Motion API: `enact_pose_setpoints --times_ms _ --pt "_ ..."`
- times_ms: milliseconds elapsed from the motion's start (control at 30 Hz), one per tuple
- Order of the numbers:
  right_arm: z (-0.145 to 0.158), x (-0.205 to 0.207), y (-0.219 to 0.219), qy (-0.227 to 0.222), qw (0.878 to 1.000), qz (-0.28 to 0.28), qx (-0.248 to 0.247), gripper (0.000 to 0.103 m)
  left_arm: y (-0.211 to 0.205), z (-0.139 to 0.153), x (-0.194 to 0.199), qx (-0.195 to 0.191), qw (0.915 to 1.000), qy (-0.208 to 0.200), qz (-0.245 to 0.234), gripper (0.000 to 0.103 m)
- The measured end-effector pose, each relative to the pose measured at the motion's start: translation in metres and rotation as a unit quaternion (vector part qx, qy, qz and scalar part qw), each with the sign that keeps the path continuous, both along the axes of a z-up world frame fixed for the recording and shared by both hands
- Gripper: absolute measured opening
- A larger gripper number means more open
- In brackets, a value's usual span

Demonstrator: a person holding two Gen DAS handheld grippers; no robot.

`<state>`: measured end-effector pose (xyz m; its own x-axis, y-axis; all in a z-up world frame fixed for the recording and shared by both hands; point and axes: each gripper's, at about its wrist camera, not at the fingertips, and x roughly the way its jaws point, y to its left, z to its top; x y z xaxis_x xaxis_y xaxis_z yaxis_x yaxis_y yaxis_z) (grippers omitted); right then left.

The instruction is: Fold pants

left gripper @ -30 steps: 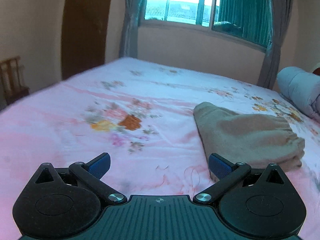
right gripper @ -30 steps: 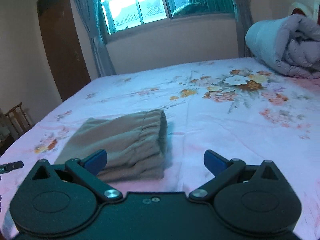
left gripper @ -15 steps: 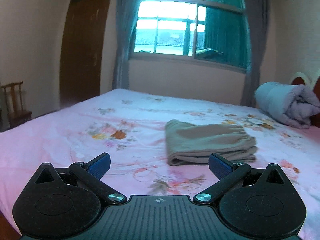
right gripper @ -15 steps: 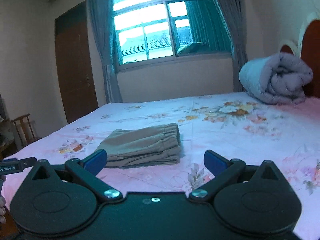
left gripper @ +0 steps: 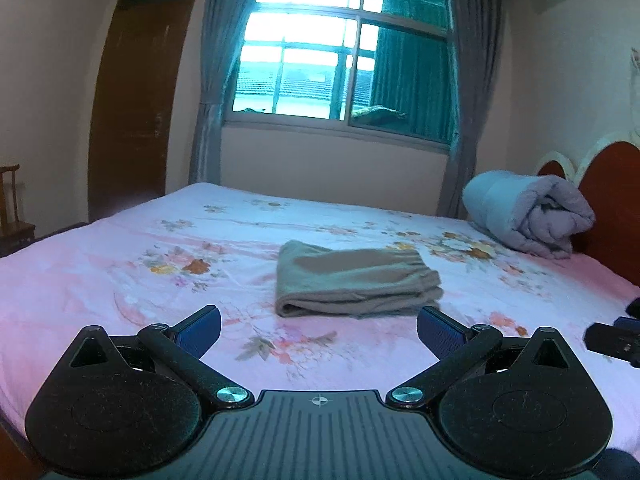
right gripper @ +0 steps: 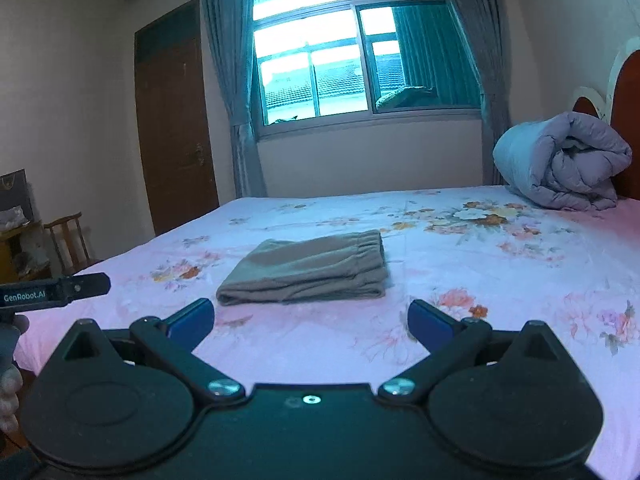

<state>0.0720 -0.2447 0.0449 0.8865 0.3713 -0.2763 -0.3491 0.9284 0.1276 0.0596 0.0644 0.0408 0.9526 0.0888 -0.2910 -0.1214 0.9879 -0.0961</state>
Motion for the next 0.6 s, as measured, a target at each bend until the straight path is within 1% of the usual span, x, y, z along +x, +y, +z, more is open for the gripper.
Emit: enact_pose_setpoints --times_ms 167,267,333,433,500,600 --pt "-0.012 -0.013 0.000 -0.004 1.000 -0.010 -0.002 0.097 -0.018 -0.012 -0.018 0.017 0.9997 0.004 -0.014 0.103" --pt "-0.015 -0.018 -0.001 -0.004 1.000 -0.018 0.007 0.097 -0.023 -0.023 -0.024 0.022 0.9994 0.004 -0.026 0.103" --pt "-0.016 -0.019 0.000 -0.014 1.000 -0.023 0.008 0.097 -0.028 -0.029 -0.027 0.031 0.9989 -0.001 -0.034 0.103" --pt "-0.023 -0.015 0.004 -0.004 1.000 -0.023 0.007 0.097 -0.029 -0.028 -0.025 0.030 0.9988 -0.005 -0.038 0.103" --pt "-0.024 -0.013 0.004 0.001 1.000 -0.029 0.006 0.097 -0.028 -0.025 -0.024 0.022 0.9985 -0.020 -0.046 0.103" --pt "-0.022 -0.018 0.005 -0.014 0.999 -0.030 0.008 0.097 -0.029 -0.022 -0.020 0.029 0.9983 -0.027 -0.043 0.103"
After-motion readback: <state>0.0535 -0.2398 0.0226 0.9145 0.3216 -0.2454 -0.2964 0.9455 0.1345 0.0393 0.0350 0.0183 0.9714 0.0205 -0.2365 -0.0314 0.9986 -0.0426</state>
